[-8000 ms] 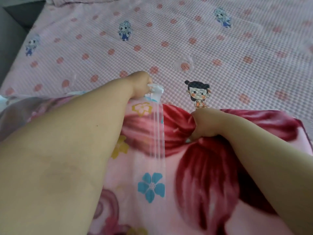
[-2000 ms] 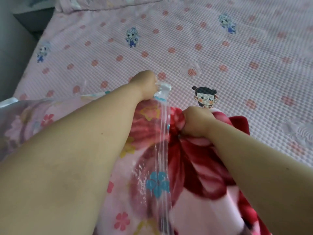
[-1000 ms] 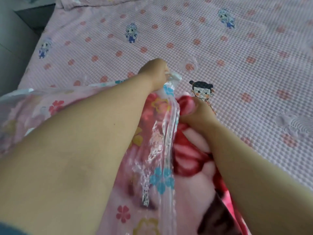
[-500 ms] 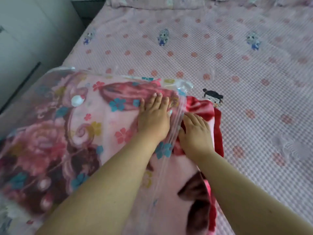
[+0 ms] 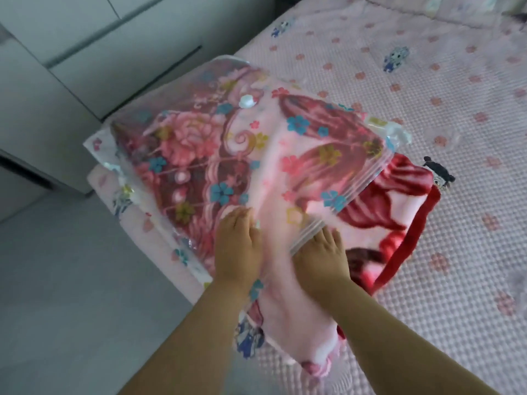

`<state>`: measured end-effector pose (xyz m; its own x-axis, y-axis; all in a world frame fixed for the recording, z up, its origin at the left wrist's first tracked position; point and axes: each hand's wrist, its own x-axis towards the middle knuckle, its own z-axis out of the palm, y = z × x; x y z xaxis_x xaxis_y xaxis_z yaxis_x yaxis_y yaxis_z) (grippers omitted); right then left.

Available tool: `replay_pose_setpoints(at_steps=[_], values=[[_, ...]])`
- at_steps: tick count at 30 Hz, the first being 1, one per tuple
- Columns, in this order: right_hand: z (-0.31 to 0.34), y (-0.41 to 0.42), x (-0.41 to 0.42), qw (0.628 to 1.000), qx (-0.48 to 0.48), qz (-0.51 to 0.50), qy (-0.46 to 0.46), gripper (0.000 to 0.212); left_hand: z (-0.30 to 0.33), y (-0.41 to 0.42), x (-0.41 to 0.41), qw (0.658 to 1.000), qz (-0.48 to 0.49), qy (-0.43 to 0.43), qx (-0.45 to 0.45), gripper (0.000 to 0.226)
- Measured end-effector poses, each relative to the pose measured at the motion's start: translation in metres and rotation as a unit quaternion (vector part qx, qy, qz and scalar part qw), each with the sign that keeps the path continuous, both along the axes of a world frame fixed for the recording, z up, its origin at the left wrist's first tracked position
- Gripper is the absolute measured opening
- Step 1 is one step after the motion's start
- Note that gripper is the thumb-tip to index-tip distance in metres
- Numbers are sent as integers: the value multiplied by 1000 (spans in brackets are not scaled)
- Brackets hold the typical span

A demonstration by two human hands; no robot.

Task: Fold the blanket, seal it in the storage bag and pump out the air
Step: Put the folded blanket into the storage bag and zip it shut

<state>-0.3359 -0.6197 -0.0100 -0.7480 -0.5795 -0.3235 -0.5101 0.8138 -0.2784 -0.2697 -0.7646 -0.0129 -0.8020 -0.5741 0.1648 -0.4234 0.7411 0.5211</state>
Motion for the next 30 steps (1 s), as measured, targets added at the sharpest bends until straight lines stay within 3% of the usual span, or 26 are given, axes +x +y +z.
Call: replay_pose_setpoints(at_steps=[2,4,8,11,15,19,23,26,30], values=[[4,-8,36,994,-82,28,74,72,-7,-4,36,992,118,-3,34,42],[-2,-7,70,987,-113,68,89,63,-22,-4,71,971,232,-13,45,34],[-49,16,116,978,39,186,80,61,-51,10,117,902,372,-93,200,48],[-62,17,126,981,36,162,104,66,-73,26,126,853,367,-100,358,46],[-53,18,150,980,-66,92,161,67,-87,38,129,830,320,-78,450,44],[-69,40,160,984,-53,79,150,86,-99,41,130,797,309,-62,516,40],[-84,43,141,980,1,101,171,106,-101,48,134,785,284,-23,550,15],[-92,34,135,975,48,86,201,108,-102,50,134,758,295,43,580,15],[-93,12,126,969,109,99,199,101,-97,51,139,772,291,45,563,16]])
